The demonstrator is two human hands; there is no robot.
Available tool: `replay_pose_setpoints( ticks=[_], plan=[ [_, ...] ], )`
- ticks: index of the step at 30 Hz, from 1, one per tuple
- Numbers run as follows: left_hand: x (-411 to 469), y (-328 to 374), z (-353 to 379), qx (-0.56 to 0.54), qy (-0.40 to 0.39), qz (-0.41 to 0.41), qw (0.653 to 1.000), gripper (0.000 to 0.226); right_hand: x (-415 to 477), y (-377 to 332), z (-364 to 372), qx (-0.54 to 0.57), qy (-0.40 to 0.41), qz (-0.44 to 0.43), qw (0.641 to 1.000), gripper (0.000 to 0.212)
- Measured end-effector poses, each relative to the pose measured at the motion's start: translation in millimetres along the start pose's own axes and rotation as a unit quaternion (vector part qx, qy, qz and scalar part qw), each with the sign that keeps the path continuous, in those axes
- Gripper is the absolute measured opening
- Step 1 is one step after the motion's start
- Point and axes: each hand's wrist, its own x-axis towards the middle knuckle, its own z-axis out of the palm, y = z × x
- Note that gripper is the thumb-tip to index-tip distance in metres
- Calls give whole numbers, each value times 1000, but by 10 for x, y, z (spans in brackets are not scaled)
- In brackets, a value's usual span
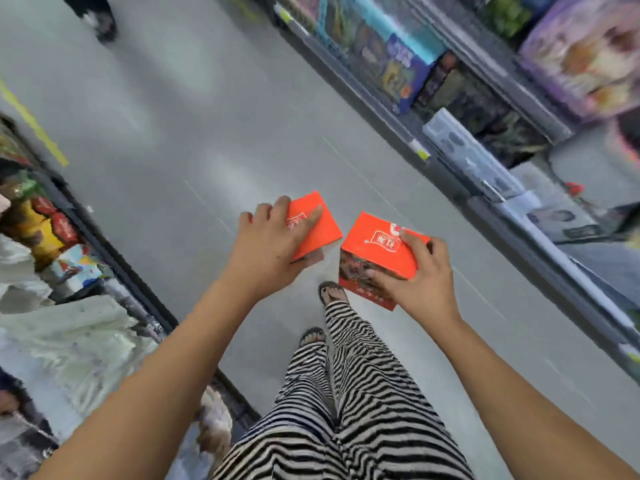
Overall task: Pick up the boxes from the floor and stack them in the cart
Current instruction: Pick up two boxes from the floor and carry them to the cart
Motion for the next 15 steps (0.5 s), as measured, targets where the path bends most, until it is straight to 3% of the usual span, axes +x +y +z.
replay_pose_setpoints(
  ticks=[7,15],
  plan=[
    [469,1272,-293,52,-31,166,984,78,-850,703,-977,32,184,149,971,82],
    [906,3647,-247,131,-58,382,913,89,-2024,1747,-2102,78,359,312,876,81]
  ],
)
